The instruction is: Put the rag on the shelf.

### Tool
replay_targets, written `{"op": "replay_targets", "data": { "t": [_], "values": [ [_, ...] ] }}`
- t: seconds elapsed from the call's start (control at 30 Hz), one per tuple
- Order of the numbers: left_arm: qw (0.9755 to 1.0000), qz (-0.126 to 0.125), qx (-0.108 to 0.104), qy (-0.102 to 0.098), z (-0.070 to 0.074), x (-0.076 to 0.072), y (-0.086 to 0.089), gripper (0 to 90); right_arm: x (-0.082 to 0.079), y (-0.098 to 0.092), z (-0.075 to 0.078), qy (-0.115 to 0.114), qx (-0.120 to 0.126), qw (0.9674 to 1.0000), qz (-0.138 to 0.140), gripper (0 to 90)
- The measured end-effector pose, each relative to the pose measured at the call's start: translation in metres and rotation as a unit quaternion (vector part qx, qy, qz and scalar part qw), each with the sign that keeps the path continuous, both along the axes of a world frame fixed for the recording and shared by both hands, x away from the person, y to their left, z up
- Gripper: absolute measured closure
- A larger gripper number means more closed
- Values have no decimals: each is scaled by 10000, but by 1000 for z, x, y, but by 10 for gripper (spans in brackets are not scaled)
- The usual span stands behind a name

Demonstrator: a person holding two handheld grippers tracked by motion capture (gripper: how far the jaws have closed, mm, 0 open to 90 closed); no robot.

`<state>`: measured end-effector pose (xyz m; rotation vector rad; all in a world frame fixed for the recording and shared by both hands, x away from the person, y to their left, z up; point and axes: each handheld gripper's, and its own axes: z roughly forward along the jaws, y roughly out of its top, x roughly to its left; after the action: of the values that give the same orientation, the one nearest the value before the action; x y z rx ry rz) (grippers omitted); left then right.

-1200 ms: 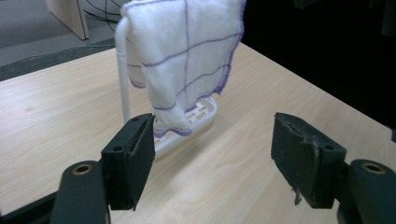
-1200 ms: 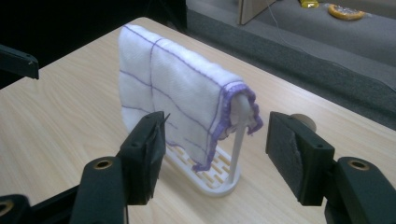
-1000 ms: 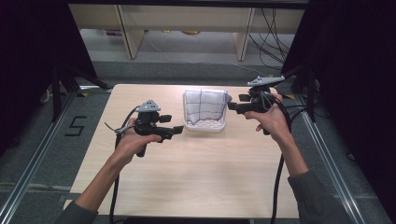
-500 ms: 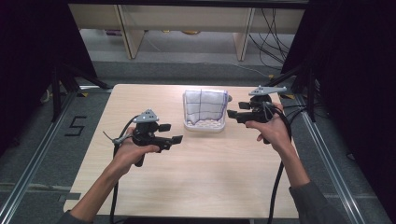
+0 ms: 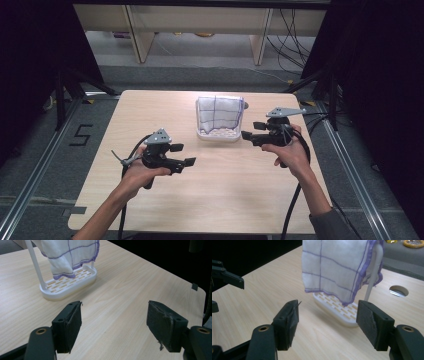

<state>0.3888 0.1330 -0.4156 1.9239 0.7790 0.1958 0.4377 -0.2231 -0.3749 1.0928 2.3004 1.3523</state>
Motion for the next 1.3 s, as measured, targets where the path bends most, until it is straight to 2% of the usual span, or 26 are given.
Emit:
{"op": "replay_targets", "data": {
  "t": [0.07, 0.1, 0.13, 0.17, 0.27, 0.33, 0.37, 0.43, 0.47, 0.5, 0.53, 0.6, 0.63, 0.8, 0.83, 0.9, 0.93, 1.03, 1.07, 1.1, 1.17, 1.2, 1.23, 1.27, 1.3],
  "values": [
    [10000, -72, 18, 23, -2, -2, 0, 275, -4, 0, -3, 103, 7, 9999, -1, 350],
    [10000, -40, 26, 14, -3, -4, 0, 273, -3, -1, -7, -36, 25, 10000, 25, 348],
    [10000, -75, 31, 16, -4, -5, -1, 271, -6, -1, -10, 10, 41, 10000, 9, 346],
    [9999, -117, 30, 31, -5, -6, -1, 267, -6, -2, -13, -48, 19, 10000, 26, 340],
    [9998, -135, 118, -25, -9, -9, -1, 258, -11, 0, -21, 141, 42, 9998, 129, 314],
    [9998, -161, 151, -16, -12, -11, -2, 256, -14, 1, -26, 137, 27, 9999, 98, 308],
    [9998, -155, 133, 3, -14, -12, -3, 256, -15, 2, -28, 146, 74, 9997, 190, 295],
    [9996, -194, 187, 7, -18, -14, -4, 255, -19, 3, -31, 223, 58, 9997, 121, 277],
    [9996, -206, 206, 45, -20, -15, -4, 253, -20, 3, -34, 165, 82, 9997, 171, 277],
    [9995, -249, 194, 26, -22, -16, -5, 251, -23, 3, -36, 209, 59, 9996, 199, 277],
    [9995, -199, 251, 77, -24, -18, -5, 249, -26, 4, -37, 314, 138, 9992, 203, 276],
    [9993, -224, 285, 96, -28, -19, -5, 249, -31, 3, -43, 241, 119, 9995, 186, 277],
    [9992, -217, 308, 122, -30, -20, -5, 248, -34, 3, -46, 209, 137, 9992, 300, 277],
    [9990, -161, 394, 119, -39, -25, -4, 246, -50, 0, -63, 275, 152, 9992, 246, 286],
    [9990, -191, 399, 114, -41, -25, -4, 247, -50, 0, -67, 220, 147, 9991, 324, 286],
    [9990, -108, 412, 95, -43, -28, -3, 247, -54, 1, -72, 381, 214, 9983, 386, 286],
    [9991, -111, 380, 119, -44, -29, -2, 246, -54, 1, -75, 326, 212, 9984, 404, 286],
    [9992, -104, 359, 118, -48, -33, 1, 244, -60, 3, -80, 526, 120, 9979, 368, 285],
    [9990, -129, 411, 132, -49, -34, 2, 243, -59, 1, -81, 392, 68, 9979, 502, 285],
    [9991, -80, 377, 156, -51, -35, 3, 242, -62, 3, -83, 562, 205, 9972, 445, 285],
    [9990, -60, 417, 178, -54, -36, 5, 240, -64, 3, -83, 545, 139, 9977, 388, 284],
    [9992, -12, 357, 196, -56, -37, 5, 241, -62, 2, -85, 427, 134, 9976, 523, 283],
    [9990, -40, 405, 194, -57, -37, 6, 240, -66, 4, -86, 603, 217, 9970, 435, 280],
    [9990, -9, 402, 207, -59, -38, 6, 241, -65, 2, -87, 507, 161, 9972, 532, 277],
    [9988, 18, 433, 223, -60, -39, 7, 240, -69, 3, -87, 579, 110, 9975, 388, 276]
  ]
}}
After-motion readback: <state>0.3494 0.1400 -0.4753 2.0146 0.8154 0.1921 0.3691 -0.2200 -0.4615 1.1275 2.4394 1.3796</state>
